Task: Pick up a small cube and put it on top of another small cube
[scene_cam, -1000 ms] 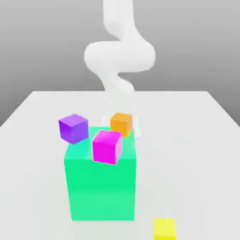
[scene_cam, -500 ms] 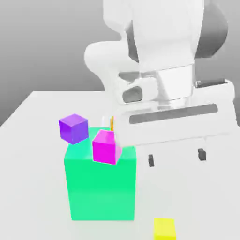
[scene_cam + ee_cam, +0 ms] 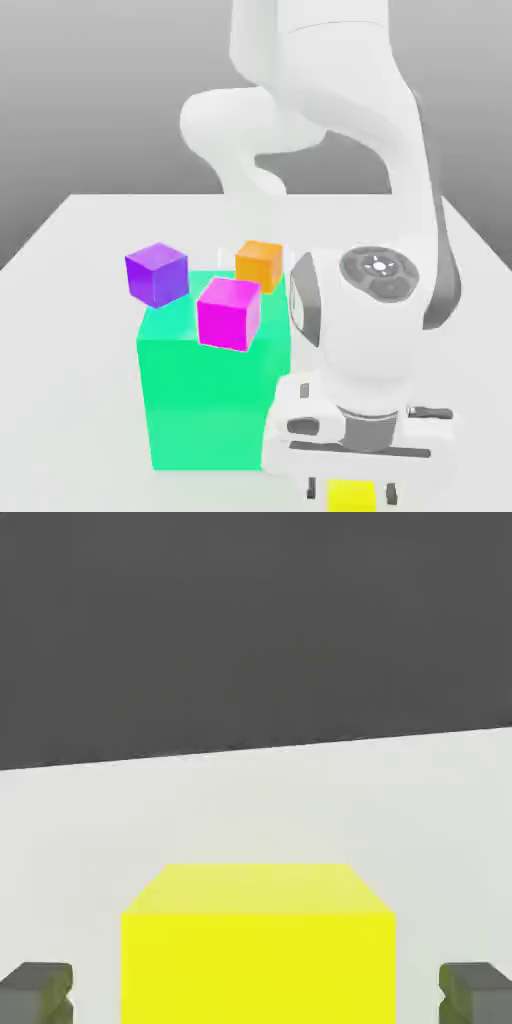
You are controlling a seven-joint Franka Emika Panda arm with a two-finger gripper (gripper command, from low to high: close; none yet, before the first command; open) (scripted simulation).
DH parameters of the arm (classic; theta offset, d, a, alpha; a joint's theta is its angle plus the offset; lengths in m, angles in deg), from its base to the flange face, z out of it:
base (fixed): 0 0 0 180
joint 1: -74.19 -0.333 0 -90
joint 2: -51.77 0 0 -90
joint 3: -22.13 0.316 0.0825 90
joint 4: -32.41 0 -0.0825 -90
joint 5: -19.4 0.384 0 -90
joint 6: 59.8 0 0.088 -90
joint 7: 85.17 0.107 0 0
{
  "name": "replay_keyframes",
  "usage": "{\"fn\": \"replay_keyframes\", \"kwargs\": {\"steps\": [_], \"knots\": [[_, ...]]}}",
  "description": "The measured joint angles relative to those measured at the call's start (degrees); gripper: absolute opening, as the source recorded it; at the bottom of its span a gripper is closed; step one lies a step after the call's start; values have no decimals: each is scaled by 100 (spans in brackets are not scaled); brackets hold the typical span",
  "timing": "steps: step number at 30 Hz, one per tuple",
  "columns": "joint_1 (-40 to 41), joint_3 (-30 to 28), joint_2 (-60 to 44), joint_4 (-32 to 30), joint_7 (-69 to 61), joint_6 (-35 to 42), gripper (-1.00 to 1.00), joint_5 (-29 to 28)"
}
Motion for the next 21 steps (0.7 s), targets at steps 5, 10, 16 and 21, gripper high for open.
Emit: {"fn": "replay_keyframes", "kwargs": {"steps": [5, 10, 16, 21], "knots": [[-4, -7, 110, -23, 23, 81, -100, -32], [21, 110, 906, -194, -133, 739, -100, 107], [306, 593, 1748, -360, -1259, 1511, -100, 1054], [541, 537, 2734, -554, -1813, 2289, -100, 1203]]}}
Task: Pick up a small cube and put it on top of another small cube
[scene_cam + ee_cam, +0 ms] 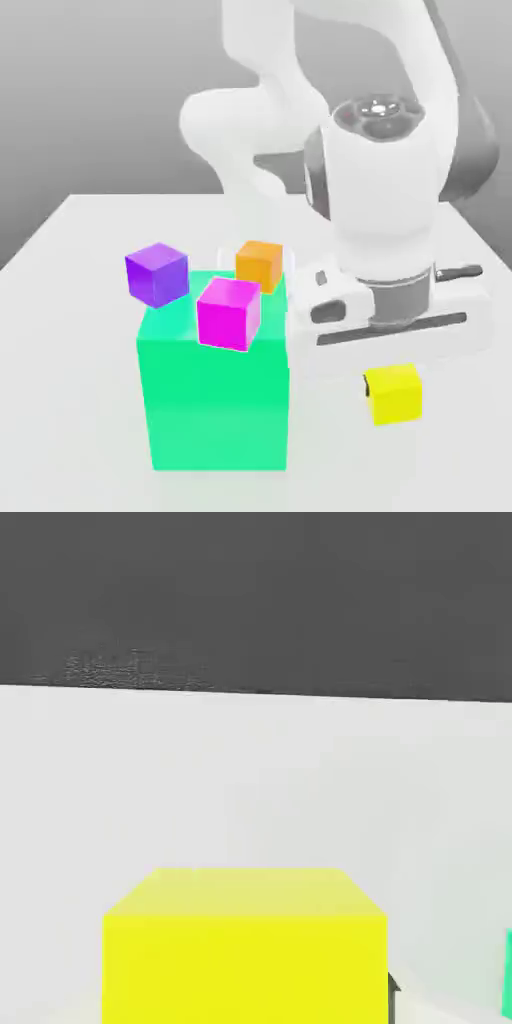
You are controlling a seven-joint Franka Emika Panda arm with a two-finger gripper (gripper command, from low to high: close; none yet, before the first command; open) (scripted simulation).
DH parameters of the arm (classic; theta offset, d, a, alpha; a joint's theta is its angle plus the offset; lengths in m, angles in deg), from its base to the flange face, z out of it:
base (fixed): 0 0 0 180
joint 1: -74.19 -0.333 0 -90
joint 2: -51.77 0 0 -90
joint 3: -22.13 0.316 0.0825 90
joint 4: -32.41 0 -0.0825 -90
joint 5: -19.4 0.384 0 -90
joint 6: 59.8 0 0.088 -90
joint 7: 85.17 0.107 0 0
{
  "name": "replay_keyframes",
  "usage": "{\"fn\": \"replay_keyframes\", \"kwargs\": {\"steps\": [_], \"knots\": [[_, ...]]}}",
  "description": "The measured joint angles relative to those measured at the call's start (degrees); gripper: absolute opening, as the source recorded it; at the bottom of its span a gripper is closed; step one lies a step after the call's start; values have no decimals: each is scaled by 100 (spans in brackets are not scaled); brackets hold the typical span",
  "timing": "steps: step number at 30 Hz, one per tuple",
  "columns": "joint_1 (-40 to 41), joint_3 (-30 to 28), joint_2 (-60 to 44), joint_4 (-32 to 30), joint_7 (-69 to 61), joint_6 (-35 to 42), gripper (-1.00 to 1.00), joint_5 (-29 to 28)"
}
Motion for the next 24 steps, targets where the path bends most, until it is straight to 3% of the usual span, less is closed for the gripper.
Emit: {"fn": "replay_keyframes", "kwargs": {"steps": [5, 15, 17, 20, 21, 24], "knots": [[231, -146, 1035, -224, -176, 746, -100, -370], [1774, -840, 3106, -705, 104, 2273, -100, -1759], [1988, -963, 3236, -815, 123, 2298, -100, -1875], [2077, -1024, 3049, -1212, 117, 1718, -100, -1918], [2092, -1033, 2963, -1359, 111, 1485, 100, -1923], [2092, -1033, 2963, -1359, 111, 1485, 100, -1922]]}}
